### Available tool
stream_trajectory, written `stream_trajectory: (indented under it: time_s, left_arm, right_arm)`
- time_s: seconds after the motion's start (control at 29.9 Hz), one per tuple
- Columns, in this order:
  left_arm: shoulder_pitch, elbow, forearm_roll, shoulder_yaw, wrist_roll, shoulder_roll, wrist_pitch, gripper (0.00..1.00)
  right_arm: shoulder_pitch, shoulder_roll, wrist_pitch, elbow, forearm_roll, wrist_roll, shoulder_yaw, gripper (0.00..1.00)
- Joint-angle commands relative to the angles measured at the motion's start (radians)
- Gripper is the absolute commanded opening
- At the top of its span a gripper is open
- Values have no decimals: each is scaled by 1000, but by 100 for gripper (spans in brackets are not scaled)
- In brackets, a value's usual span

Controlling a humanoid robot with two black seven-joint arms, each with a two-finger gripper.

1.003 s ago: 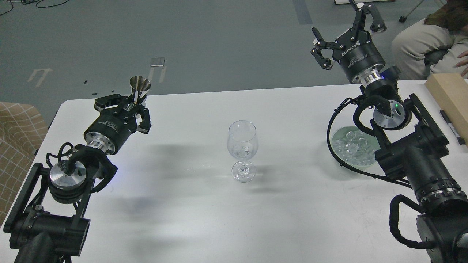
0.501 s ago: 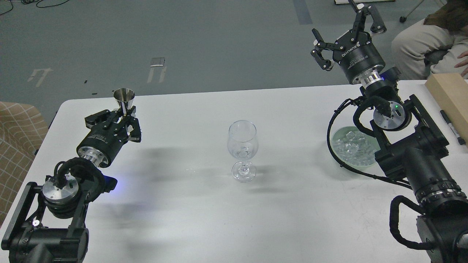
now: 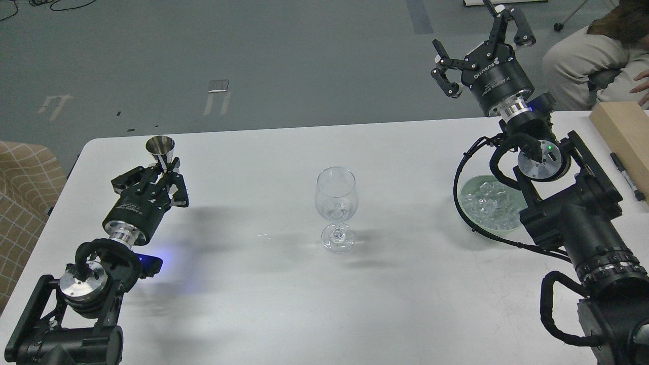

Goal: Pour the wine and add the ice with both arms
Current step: 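Carry the jigger away from the glass and lower it with the left gripper, then set the jigger upright on the table and open the left gripper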

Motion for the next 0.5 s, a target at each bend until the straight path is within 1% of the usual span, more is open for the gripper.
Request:
stream_trajectory:
  time_s: [0.0,0.2,0.47]
  left_arm:
    - [-1,56,-25,-1,1,1,-39,18]
    - [-3,108,-28,-3,1,3,-79,19]
    - [-1,112,-51,-22,1,3,-79,23]
  right_arm:
    - [-1,0,0,0,-1,0,0,100]
    - [-1,0,-1,0,1,0,0,100]
    - [-1,0,-1,3,1,0,0,100]
